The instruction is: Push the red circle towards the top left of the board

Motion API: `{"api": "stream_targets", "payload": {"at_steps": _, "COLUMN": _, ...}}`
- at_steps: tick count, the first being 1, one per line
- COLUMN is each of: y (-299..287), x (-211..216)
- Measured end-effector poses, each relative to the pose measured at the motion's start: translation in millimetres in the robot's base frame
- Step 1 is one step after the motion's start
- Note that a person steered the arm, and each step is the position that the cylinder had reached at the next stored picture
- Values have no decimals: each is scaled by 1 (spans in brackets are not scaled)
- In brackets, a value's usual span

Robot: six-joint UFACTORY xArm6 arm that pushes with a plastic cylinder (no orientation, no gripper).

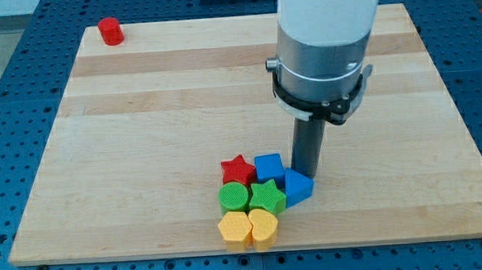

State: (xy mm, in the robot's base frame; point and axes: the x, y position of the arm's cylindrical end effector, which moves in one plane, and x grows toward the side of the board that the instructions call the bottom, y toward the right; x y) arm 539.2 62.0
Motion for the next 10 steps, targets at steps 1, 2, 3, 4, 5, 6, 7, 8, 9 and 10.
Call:
{"api": "stream_targets", "payload": {"at_steps": 1, "y": 0, "x": 14}}
{"api": "stream_targets", "payload": {"at_steps": 2, "y": 0, "x": 17}}
{"api": "stream_targets", "payload": {"at_steps": 3, "y": 0, "x": 19}}
{"api": "stream_targets", "payload": {"at_steps": 4, "y": 0, "x": 23}}
{"api": "stream_targets", "payload": {"at_steps": 5, "y": 1, "x": -4}}
{"api": "stream_targets", "payload": {"at_steps": 6, "y": 12, "x": -72}}
{"api": "stream_targets", "payload": {"at_steps": 7, "y": 0, "x": -139}}
{"api": "stream_targets", "payload": {"at_steps": 8, "y": -53, "x": -185}}
{"api": "stream_targets", "payload": {"at_steps": 9, "y": -71, "x": -246}}
{"api": "stream_targets", "payload": {"at_steps": 10, "y": -91, "x": -291}}
